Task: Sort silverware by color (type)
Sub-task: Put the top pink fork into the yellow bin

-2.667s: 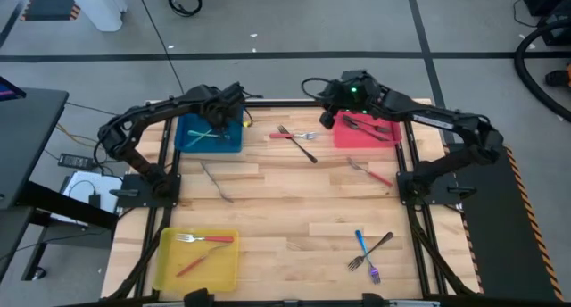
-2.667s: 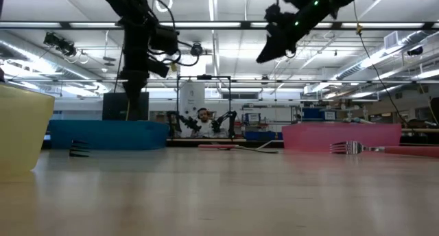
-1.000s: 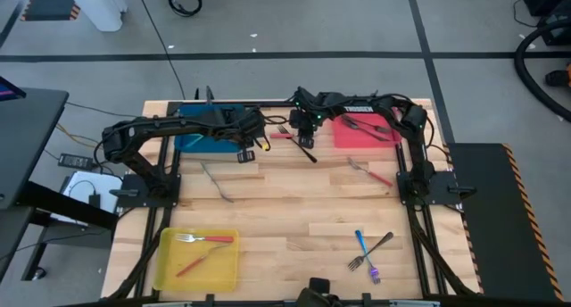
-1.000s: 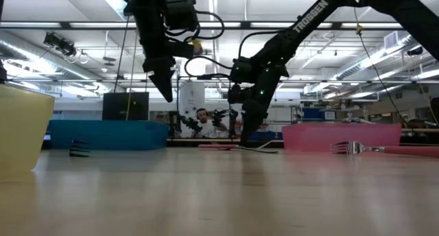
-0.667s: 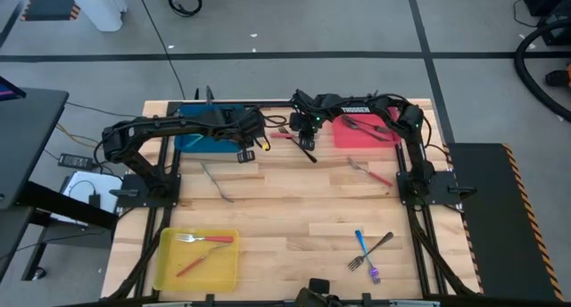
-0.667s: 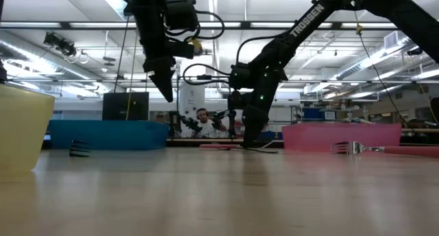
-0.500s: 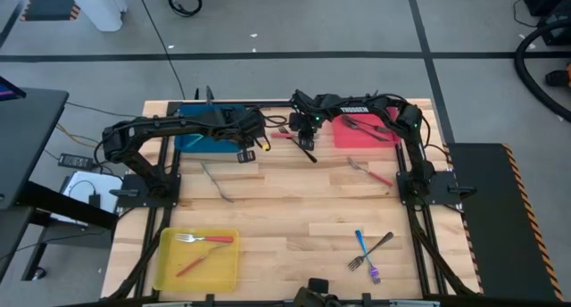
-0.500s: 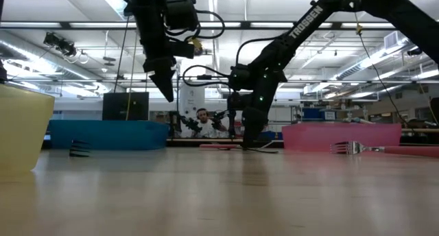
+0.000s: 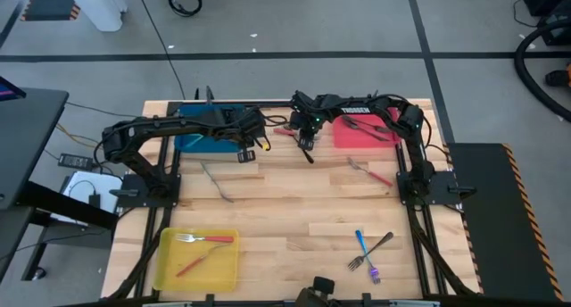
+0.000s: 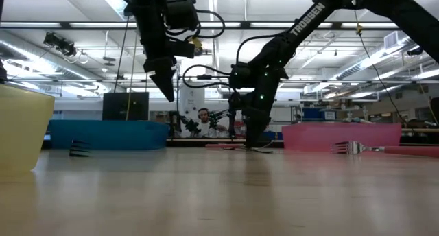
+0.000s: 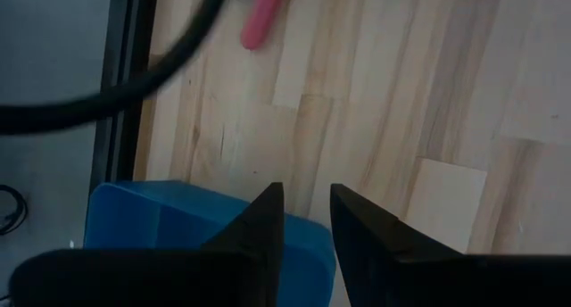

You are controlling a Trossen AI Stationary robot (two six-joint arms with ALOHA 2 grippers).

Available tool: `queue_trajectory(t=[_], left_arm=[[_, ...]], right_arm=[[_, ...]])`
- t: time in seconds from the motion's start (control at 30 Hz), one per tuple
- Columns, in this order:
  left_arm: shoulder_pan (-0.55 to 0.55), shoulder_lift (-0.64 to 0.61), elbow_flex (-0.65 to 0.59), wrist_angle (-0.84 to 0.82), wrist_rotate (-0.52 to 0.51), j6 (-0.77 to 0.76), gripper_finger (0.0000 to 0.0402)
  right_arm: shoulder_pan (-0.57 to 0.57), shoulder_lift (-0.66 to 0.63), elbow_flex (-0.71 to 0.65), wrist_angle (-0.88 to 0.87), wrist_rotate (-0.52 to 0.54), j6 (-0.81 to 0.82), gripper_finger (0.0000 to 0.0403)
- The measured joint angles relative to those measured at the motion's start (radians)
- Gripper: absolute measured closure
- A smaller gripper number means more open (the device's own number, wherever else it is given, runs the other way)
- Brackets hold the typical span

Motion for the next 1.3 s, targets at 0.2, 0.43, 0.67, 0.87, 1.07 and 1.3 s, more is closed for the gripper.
queue_trajectory(t=[0.2,0.43,0.67,0.87,1.07,1.3], left_arm=[[0.000,0.000,0.000,0.000,0.000,0.000,0.0308],[0.000,0.000,0.000,0.000,0.000,-0.001,0.0308],[0.000,0.000,0.000,0.029,0.000,-0.010,0.0308],[0.000,0.000,0.000,0.110,0.001,-0.090,0.0308],[-0.002,0.000,0.000,0.196,0.090,-0.139,0.0308],[-0.025,0.000,0.000,0.366,0.240,-0.216,0.0308]], right_arm=[[0.002,-0.004,0.000,-0.047,0.065,0.010,0.0385],[0.018,-0.070,0.000,-0.097,0.067,0.025,0.0385],[0.053,-0.217,0.001,-0.144,0.134,0.040,0.0385],[0.109,-0.377,0.001,-0.228,0.248,0.076,0.0385],[0.185,-0.525,0.001,-0.304,0.386,0.126,0.0385],[0.310,-0.659,0.002,-0.421,0.519,0.232,0.0385]])
